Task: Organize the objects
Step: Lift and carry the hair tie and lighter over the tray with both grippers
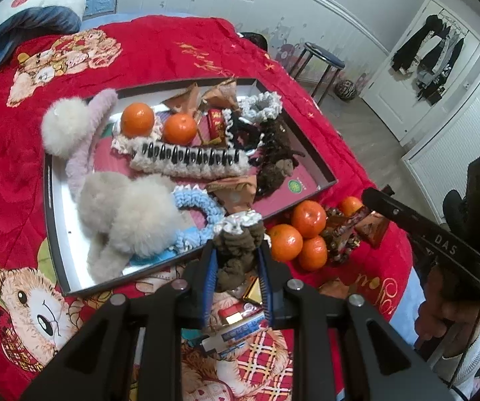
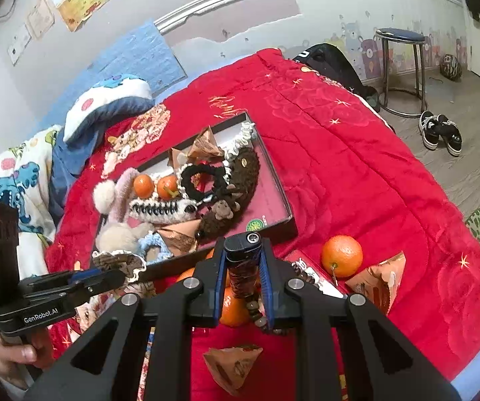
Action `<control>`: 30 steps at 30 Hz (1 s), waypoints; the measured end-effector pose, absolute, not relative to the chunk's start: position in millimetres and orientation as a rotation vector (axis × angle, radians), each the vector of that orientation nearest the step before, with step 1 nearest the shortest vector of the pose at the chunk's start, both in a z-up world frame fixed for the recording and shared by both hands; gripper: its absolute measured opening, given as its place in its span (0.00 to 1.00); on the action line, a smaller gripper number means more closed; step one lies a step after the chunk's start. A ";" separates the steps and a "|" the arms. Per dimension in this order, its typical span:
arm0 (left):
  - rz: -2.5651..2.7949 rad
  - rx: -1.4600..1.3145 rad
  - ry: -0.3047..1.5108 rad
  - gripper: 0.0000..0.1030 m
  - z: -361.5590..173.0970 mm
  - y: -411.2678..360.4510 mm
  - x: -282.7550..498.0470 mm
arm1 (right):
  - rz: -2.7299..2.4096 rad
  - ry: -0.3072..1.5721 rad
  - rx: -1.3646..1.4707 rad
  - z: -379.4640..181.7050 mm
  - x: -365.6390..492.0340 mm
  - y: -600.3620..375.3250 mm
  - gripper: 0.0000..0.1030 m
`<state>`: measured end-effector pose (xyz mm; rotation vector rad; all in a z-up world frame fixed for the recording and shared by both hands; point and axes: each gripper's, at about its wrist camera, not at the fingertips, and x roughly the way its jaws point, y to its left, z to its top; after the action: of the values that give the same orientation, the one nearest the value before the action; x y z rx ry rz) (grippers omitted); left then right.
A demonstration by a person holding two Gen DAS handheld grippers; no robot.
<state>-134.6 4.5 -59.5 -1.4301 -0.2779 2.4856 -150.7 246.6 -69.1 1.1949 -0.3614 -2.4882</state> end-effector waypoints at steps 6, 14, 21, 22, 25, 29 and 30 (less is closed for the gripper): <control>2.484 -1.371 -0.285 0.22 -40.8 6.6 -135.7 | -2.450 -0.451 1.142 -53.8 -160.9 251.1 0.17; 2.535 -1.337 -0.229 0.22 -21.2 8.0 -138.0 | -2.515 -0.353 1.069 -28.2 -161.0 246.7 0.17; 2.540 -1.329 -0.218 0.22 -10.5 12.6 -139.1 | -2.529 -0.317 1.042 -16.3 -161.8 247.8 0.17; 2.534 -1.322 -0.224 0.22 -7.7 14.0 -139.9 | -2.532 -0.305 1.042 -15.0 -161.4 247.3 0.17; 2.524 -1.300 -0.221 0.22 3.8 21.6 -145.6 | -2.528 -0.284 1.036 -10.1 -164.8 245.0 0.17; 2.504 -1.263 -0.213 0.22 15.7 35.4 -159.0 | -2.527 -0.254 1.019 -4.3 -175.7 240.1 0.17; 2.499 -1.260 -0.205 0.22 15.6 38.7 -161.6 | -2.520 -0.260 1.022 -5.0 -179.8 239.7 0.17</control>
<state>-161.6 38.7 15.6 -1.2598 -0.2051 2.4991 -179.8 239.7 -5.0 1.0216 -0.2604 -2.5198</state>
